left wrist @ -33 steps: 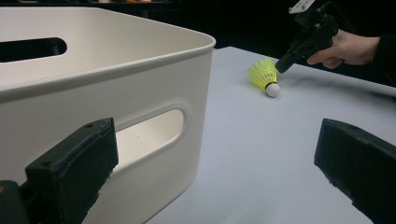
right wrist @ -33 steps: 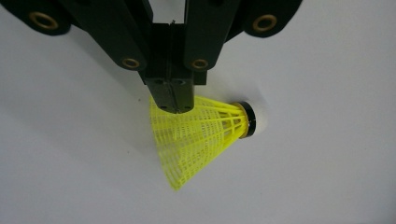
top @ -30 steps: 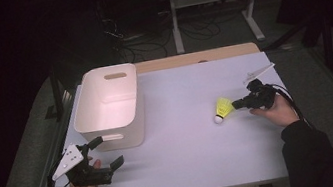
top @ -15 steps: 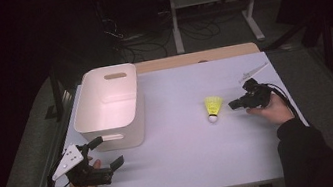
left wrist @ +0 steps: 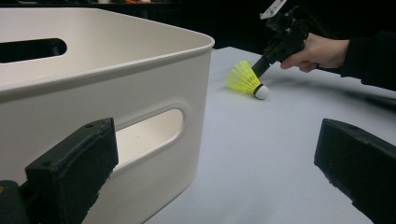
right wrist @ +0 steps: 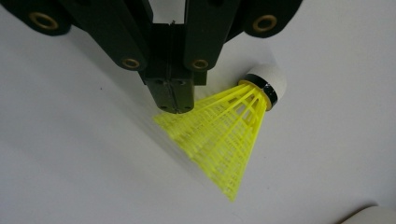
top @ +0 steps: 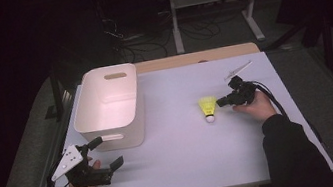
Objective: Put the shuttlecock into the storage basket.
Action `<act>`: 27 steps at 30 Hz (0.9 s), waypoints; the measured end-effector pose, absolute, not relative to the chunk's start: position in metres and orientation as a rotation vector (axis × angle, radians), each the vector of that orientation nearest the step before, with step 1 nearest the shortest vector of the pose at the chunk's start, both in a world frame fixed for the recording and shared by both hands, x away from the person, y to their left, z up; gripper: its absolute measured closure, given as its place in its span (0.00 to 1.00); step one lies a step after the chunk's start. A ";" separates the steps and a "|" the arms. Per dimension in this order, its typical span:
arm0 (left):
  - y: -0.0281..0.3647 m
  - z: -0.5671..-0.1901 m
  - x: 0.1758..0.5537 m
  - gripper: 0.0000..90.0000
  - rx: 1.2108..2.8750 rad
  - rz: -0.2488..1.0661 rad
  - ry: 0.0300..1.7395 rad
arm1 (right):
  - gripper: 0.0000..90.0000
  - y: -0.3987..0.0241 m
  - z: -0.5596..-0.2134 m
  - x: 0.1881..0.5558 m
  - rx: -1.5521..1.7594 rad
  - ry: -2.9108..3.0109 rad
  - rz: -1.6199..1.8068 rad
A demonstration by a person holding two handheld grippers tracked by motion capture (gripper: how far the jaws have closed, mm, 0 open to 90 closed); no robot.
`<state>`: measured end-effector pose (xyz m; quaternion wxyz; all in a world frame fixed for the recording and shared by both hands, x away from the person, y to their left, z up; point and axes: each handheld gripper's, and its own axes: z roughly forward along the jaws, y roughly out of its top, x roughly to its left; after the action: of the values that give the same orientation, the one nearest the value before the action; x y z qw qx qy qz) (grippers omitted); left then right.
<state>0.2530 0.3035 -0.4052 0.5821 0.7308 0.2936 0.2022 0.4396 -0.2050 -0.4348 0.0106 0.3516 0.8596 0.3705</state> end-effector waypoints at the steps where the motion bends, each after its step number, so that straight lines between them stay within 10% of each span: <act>1: 0.304 -0.405 0.253 0.00 1.706 0.472 0.686 | 0.99 -0.204 -0.435 0.440 1.095 2.681 1.161; 27: 0.304 -0.405 0.253 0.00 1.707 0.472 0.684 | 0.99 -0.174 -0.435 0.444 1.033 2.709 1.197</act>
<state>0.2527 0.3039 -0.4051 0.5825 0.7309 0.2927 0.2019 0.4436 -0.1741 -0.4355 0.0024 0.3293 0.8637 0.3816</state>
